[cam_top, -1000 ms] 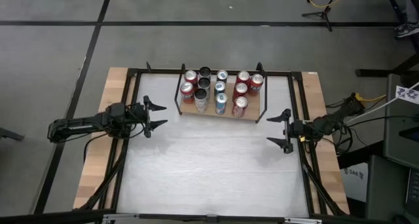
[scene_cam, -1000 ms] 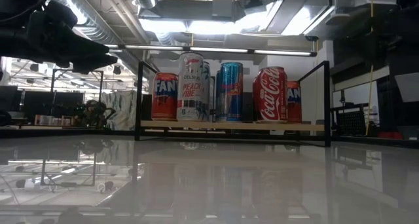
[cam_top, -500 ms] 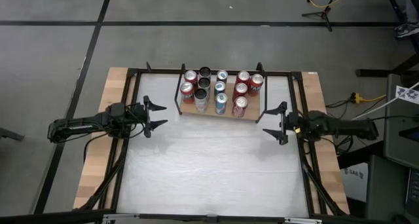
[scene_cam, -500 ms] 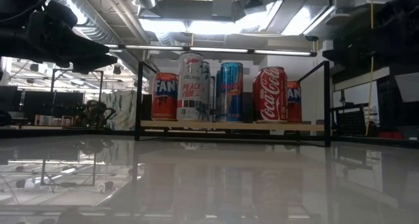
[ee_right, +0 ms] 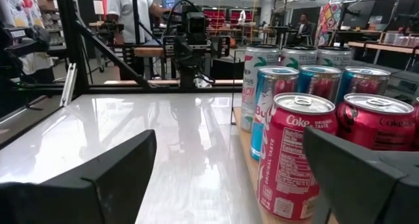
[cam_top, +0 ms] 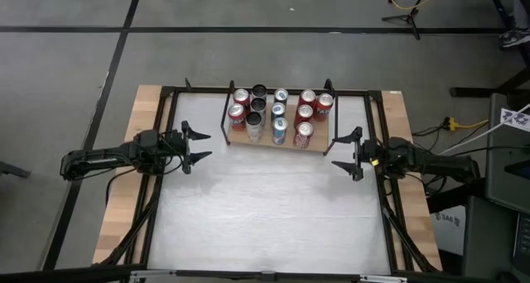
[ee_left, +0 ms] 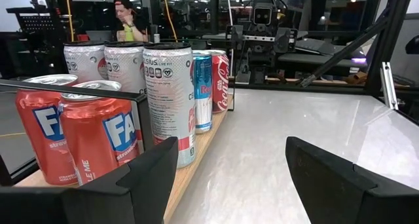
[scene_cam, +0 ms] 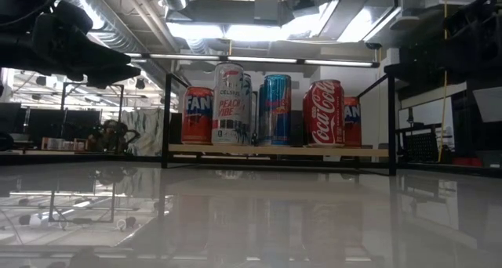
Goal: Place canned beverage on shelf
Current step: Return to Home Position
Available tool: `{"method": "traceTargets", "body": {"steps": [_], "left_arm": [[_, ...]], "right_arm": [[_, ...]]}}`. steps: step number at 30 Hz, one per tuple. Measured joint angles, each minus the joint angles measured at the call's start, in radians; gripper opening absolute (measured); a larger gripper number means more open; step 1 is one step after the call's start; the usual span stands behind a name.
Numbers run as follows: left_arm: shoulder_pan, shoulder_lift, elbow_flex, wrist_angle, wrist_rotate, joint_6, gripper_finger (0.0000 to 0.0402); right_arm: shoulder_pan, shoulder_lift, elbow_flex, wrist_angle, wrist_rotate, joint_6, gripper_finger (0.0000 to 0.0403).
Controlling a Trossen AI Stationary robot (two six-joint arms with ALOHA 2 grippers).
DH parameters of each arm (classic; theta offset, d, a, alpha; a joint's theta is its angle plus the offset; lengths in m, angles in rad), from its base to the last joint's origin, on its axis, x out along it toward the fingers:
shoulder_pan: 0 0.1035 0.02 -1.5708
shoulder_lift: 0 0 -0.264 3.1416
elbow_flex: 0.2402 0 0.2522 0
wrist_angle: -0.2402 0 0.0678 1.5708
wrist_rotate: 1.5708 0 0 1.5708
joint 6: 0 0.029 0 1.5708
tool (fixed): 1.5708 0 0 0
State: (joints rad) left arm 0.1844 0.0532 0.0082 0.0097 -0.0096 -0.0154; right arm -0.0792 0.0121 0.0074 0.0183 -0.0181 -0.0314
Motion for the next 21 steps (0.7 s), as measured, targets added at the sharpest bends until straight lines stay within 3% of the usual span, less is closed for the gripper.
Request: {"method": "traceTargets", "body": {"steps": [21], "left_arm": [[0.000, 0.000, 0.000, 0.000, 0.000, 0.000, 0.0276]], "right_arm": [[0.000, 0.012, 0.000, -0.001, 0.002, 0.003, 0.0374]]}}
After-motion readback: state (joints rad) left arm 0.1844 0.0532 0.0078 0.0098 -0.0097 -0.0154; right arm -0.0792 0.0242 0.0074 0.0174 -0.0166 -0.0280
